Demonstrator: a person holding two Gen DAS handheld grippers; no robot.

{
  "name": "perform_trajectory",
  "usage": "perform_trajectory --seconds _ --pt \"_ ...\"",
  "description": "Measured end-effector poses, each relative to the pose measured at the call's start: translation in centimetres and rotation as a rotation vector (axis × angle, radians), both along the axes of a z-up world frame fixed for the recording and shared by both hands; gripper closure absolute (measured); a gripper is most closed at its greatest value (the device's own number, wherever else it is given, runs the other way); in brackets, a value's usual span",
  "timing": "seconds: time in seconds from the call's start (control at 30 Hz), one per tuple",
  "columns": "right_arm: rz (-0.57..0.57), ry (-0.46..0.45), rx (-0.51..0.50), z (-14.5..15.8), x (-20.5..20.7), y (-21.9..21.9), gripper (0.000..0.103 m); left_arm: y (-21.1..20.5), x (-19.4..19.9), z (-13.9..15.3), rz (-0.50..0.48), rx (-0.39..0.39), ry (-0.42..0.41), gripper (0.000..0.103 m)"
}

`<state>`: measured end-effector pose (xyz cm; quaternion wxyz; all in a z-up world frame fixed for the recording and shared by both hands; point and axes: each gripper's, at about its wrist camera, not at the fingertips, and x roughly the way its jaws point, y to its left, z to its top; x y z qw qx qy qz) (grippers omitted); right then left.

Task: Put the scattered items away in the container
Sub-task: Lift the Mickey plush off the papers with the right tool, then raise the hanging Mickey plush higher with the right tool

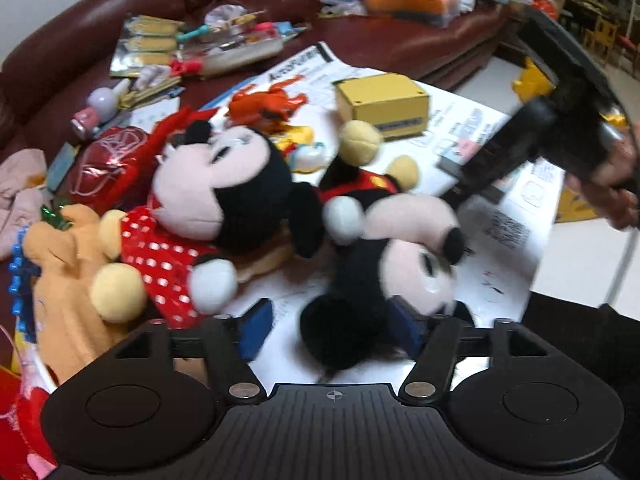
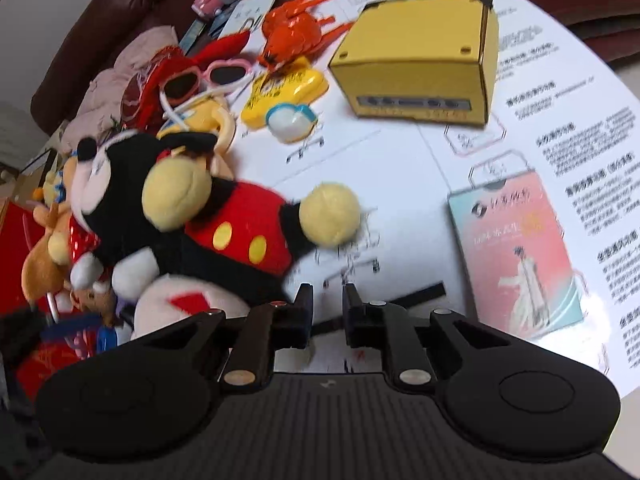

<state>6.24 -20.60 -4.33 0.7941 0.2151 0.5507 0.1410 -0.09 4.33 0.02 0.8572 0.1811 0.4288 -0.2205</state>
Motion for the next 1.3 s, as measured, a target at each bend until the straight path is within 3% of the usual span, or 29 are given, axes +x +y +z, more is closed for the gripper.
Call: perform_trajectory --seconds 0.07,0.13,0.23,0.37,0.43,0.53,0.57,0.6,0.83,1.1,1.13,1.17,1.23,1.3 --pt "-0.004 0.041 0.040 -0.4 -0.3 0.0 0.077 -0.5 0.6 -0.7 -0.035 0.052 -0.007 0.024" --pt "-0.006 0.059 0.067 -0.5 -0.9 -0.1 0.066 -1.3 0.4 -1.7 -0.136 0.135 -0.012 0.023" --pt "0.027 0.066 0.068 -0.4 -1.7 0.4 0.066 -2.4 -0.1 -2.7 -0.278 0.242 -0.071 0.023" --pt "0.032 0.064 0.041 -0.6 -1.6 1.1 0.067 -2.7 0.7 -2.9 -0.339 0.198 -0.030 0.028" --pt "0.006 0.073 0.060 -0.7 -1.0 0.8 0.072 -3.0 0.8 -3.2 -0.365 0.167 0.003 0.043" --pt "0.008 0.065 0.042 -0.4 -0.7 0.9 0.074 -3.8 0.3 -3.6 -0.390 0.127 0.032 0.052" --pt "0.007 0.062 0.038 -0.4 -0.7 0.8 0.075 -4.0 0.0 -3.9 -0.384 0.120 0.026 0.053" --pt "0.004 0.061 0.036 -0.4 -0.8 0.7 0.076 -4.2 0.0 -4.1 -0.373 0.111 0.020 0.066" --pt "0.037 0.071 0.040 -0.8 -1.9 0.3 0.075 -3.3 0.0 -4.0 -0.311 0.048 0.042 0.084" --pt "-0.012 0.091 0.044 -1.3 -3.0 -1.2 0.075 -4.9 -1.2 -4.0 -0.302 -0.026 0.058 0.085" --pt "-0.011 0.088 0.042 -1.2 -3.1 -1.3 0.071 -5.0 -1.2 -4.0 -0.300 -0.020 0.061 0.084" --pt "-0.009 0.085 0.038 -1.1 -3.3 -1.4 0.068 -4.9 -1.1 -4.1 -0.284 -0.015 0.065 0.081" --pt "-0.007 0.074 0.038 -0.9 -3.4 -1.6 0.059 -4.5 -0.5 -4.0 -0.232 -0.011 0.081 0.061" --pt "-0.023 0.067 0.051 -0.8 -3.3 -1.8 0.059 -4.2 -0.1 -3.6 -0.200 -0.008 0.077 0.045"
